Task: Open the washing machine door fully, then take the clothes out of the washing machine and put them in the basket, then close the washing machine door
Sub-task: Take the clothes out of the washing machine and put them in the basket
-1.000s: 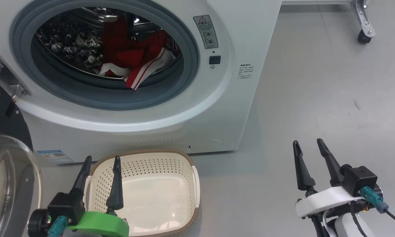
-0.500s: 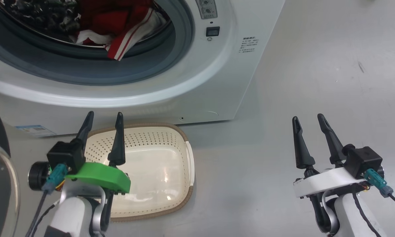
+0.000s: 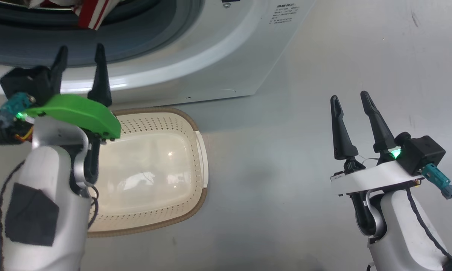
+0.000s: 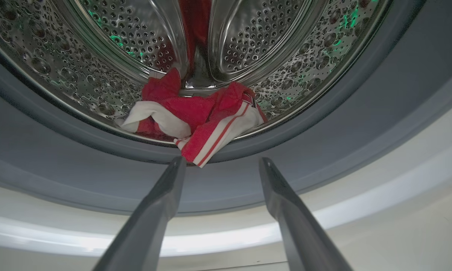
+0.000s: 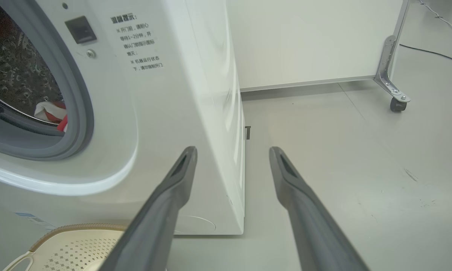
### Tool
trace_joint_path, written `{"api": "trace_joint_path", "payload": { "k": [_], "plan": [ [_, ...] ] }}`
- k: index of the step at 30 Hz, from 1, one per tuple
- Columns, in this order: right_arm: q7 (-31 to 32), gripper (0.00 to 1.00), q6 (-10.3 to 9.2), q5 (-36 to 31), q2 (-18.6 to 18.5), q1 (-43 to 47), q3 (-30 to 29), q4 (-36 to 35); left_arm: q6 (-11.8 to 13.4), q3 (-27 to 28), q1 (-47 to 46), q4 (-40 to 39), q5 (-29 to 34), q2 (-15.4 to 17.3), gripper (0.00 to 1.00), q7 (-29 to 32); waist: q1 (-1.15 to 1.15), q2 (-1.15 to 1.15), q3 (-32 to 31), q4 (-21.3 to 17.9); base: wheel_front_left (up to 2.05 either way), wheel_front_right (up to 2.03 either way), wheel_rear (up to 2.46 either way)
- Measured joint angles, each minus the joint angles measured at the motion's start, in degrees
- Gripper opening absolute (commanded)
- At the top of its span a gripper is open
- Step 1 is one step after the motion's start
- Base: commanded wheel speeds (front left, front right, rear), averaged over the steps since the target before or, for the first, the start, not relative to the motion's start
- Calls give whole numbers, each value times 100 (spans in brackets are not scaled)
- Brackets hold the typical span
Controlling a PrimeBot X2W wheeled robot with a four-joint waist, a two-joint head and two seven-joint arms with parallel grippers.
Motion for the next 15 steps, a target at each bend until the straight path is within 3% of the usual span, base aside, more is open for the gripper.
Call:
{"api": "trace_joint_path", "payload": {
  "k": [15],
  "plan": [
    [0, 100, 5, 582, -2, -532, 338, 47, -138, 330, -1870, 683, -71, 592, 100, 838, 0, 0, 796, -608, 0, 0, 0]
  ]
}}
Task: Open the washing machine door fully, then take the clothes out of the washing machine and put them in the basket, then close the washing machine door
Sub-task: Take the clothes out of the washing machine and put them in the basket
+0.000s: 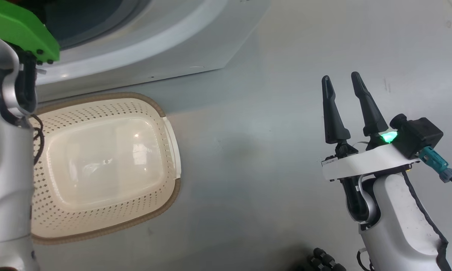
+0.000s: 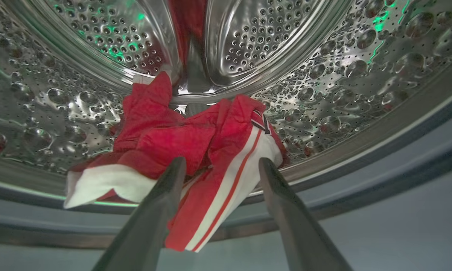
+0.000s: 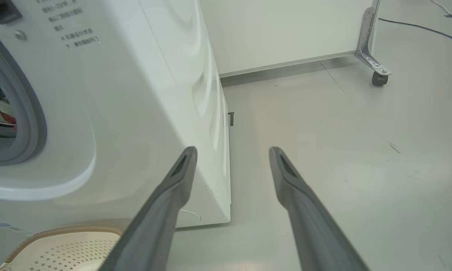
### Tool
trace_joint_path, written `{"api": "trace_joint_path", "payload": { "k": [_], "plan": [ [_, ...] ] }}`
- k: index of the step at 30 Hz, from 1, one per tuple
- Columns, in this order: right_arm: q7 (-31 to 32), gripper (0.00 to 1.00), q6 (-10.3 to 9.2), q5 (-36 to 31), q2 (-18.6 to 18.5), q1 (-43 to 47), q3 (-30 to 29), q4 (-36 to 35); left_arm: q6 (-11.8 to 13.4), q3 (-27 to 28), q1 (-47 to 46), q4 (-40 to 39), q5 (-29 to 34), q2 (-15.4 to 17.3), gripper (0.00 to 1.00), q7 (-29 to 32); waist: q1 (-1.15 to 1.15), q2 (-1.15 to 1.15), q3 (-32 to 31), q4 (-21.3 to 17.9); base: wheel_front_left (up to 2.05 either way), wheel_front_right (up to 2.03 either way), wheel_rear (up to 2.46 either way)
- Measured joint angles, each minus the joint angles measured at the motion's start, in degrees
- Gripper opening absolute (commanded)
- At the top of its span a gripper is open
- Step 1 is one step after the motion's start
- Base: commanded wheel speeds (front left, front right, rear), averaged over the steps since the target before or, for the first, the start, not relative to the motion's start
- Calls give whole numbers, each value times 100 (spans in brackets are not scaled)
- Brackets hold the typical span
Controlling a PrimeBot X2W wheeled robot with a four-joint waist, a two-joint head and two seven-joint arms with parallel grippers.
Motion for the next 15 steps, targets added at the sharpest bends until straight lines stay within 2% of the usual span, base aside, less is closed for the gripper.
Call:
{"api": "trace_joint_path", "payload": {
  "k": [11, 15],
  "plan": [
    [0, 100, -4, 260, 1, -153, 130, 57, -57, 103, -801, 602, -25, 342, 100, 547, 0, 0, 275, -434, 0, 0, 0],
    [0, 100, -15, 279, 2, -177, 103, 90, -65, 86, -957, 882, -25, 360, 100, 701, 0, 0, 340, -506, 0, 0, 0]
  ]
}}
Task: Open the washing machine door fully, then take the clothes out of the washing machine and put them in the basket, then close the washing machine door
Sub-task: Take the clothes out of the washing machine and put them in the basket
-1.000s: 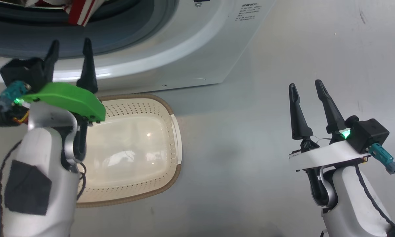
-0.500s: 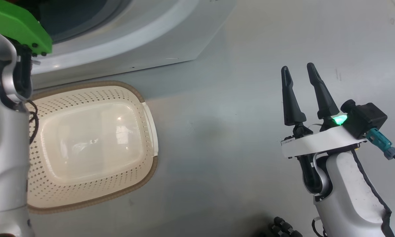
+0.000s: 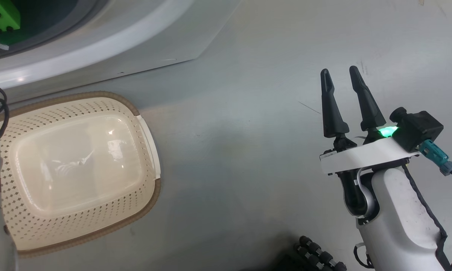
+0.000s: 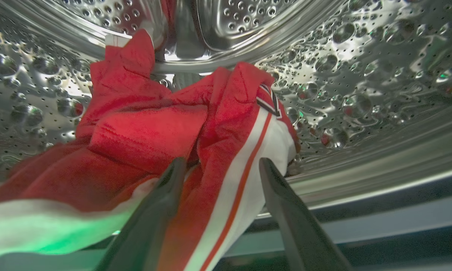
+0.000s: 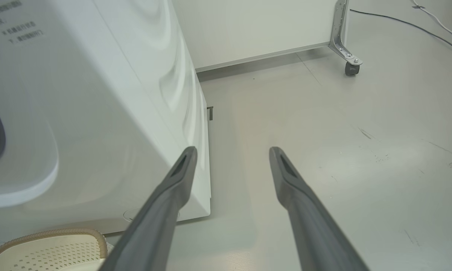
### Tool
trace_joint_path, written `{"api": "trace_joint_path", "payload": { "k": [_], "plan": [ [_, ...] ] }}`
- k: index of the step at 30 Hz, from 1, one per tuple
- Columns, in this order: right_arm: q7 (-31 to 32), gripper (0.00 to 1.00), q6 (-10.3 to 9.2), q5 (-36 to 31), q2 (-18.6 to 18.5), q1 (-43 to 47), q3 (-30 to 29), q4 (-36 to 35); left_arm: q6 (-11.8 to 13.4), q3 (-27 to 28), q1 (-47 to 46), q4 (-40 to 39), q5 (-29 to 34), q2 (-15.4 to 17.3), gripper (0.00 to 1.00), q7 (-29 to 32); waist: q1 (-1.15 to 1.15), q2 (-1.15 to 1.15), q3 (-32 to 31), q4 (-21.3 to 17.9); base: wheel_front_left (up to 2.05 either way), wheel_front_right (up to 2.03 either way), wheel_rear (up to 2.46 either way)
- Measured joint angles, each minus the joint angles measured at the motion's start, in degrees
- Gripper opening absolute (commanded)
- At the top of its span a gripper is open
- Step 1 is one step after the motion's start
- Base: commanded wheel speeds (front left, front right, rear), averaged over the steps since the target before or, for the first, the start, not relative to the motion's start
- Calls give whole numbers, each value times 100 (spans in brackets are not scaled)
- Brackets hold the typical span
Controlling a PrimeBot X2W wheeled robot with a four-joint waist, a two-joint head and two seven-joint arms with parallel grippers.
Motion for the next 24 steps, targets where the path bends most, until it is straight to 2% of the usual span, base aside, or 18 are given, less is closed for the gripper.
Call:
{"api": "trace_joint_path", "payload": {
  "k": [9, 10, 11, 12, 24],
  "plan": [
    [0, 100, -9, 20, 0, -57, -2, 41, 2, -60, -187, 561, 9, 68, 100, 398, 0, 0, 30, -15, 0, 0, 0],
    [0, 100, -42, 20, 0, -64, -5, 44, 2, -70, -200, 592, 9, 68, 55, 398, 0, 0, 30, -10, 0, 0, 0],
    [0, 100, -42, 19, 0, -72, -10, 51, -3, -96, -216, 623, 8, 69, 33, 401, 0, 0, 30, -5, 0, 0, 0],
    [0, 100, -42, 19, 0, -83, -11, 55, -22, -103, -229, 638, 8, 65, 1, 400, 0, 0, 29, 0, 0, 0, 0],
    [0, 100, -42, -31, 0, -151, -112, 90, -99, -108, -259, 825, -2, -11, 0, 216, 0, 0, -5, 91, 0, 0, 0]
  ]
}}
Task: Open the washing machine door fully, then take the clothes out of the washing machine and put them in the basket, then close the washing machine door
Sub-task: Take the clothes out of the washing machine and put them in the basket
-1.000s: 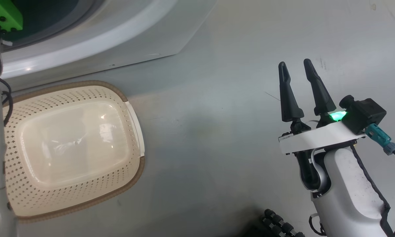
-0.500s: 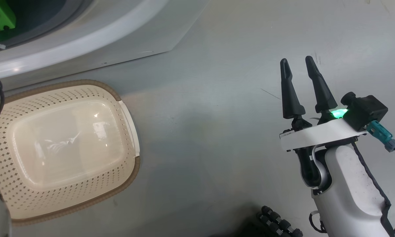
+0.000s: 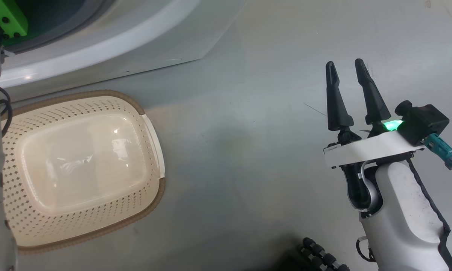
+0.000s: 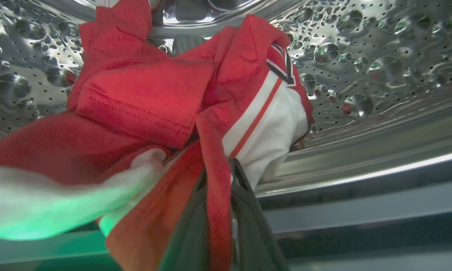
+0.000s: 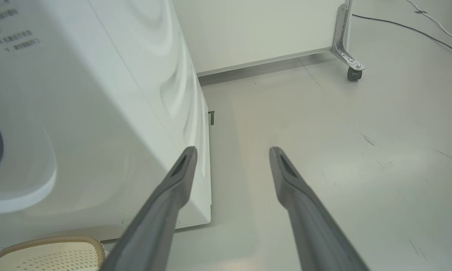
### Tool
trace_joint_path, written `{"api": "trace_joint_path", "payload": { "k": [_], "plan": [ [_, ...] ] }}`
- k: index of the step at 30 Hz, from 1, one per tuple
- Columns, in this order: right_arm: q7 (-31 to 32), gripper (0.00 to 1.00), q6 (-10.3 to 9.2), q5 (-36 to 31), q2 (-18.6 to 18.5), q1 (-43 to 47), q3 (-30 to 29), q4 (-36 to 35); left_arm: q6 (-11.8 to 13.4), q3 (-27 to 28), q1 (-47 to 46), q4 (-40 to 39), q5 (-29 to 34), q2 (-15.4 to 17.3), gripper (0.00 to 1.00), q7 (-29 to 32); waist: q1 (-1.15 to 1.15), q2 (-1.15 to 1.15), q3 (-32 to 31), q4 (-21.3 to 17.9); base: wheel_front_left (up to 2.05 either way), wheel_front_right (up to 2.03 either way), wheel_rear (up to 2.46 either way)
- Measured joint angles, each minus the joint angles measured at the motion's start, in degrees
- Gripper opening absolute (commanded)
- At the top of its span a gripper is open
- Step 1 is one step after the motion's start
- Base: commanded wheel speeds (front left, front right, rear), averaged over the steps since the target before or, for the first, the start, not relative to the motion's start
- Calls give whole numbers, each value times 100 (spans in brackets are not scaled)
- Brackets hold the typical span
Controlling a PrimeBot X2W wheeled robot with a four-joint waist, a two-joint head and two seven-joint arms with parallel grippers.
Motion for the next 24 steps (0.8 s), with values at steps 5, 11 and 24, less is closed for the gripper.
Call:
{"api": "trace_joint_path", "payload": {
  "k": [5, 11, 24],
  "plan": [
    [0, 100, 0, -23, 0, -4, -33, 54, -45, -19, 2, 45, 3, -49, 0, -336, 0, 0, -67, 57, 0, 0, 0],
    [0, 100, 0, -111, 0, -4, -90, 66, -44, -70, 21, -9, 99, -204, 0, -832, 0, 0, -180, 148, 0, 0, 0],
    [0, 100, 5, -391, -2, 20, -214, 202, -41, -297, 536, -332, 334, -524, 0, -1941, 0, 0, -554, 421, 0, 0, 0]
  ]
}}
